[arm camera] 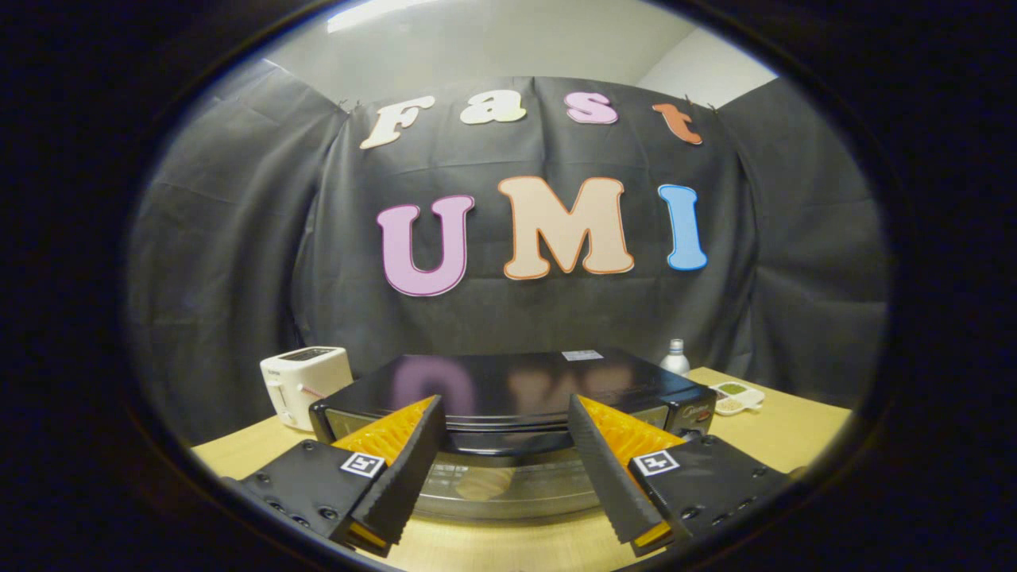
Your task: Open the toaster oven, put the food inside, and close the toaster oven door.
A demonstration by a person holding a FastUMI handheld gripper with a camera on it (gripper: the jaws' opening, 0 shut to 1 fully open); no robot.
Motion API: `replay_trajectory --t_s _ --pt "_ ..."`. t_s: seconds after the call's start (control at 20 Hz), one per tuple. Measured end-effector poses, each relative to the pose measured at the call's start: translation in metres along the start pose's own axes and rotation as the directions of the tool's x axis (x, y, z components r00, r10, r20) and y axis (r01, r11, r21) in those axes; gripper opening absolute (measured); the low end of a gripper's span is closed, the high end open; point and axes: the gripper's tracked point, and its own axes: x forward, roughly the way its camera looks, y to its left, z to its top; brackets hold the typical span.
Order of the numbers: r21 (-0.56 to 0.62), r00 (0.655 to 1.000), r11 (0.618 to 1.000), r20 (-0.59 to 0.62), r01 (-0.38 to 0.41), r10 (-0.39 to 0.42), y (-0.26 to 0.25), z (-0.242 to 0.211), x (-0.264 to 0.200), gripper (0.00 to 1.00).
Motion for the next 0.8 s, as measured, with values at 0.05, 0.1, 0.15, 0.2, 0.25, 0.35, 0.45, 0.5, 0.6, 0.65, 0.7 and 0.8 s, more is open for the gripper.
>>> replay_trajectory --t_s 0.05,0.1,0.15,0.2,0.25,0.35,0.45,0.5,0.6,0.65,0.7,0.8 --pt "0.004 1.0 1.0 -0.001 0.0 0.0 0.0 0.0 0.002 0.97" --pt "0.008 1.0 1.0 -0.002 0.0 0.0 0.0 -0.001 0.002 0.97" --pt "0.01 1.0 1.0 -0.005 -0.002 0.002 -0.001 -0.001 0.003 0.97" --pt "0.015 1.0 1.0 -0.007 -0.004 0.004 -0.001 -0.001 0.003 0.97" --pt "0.016 1.0 1.0 -0.01 -0.001 0.001 -0.003 0.0 0.002 0.97" --pt "0.012 1.0 1.0 -0.008 0.013 -0.013 -0.012 0.004 -0.003 0.97" --pt "0.02 1.0 1.0 0.018 0.02 -0.02 -0.02 0.015 -0.009 0.97" --pt "0.026 0.999 0.999 0.03 0.021 -0.021 -0.024 0.02 -0.013 0.97" --pt "0.027 0.998 0.999 0.053 0.025 -0.026 -0.034 0.03 -0.021 0.97" --pt "0.023 0.998 0.999 0.062 0.03 -0.031 -0.041 0.036 -0.025 0.97" --pt "0.018 0.997 0.999 0.07 0.031 -0.032 -0.045 0.039 -0.029 0.97" --pt "0.014 0.997 1.0 0.068 0.023 -0.024 -0.05 0.042 -0.036 0.97"
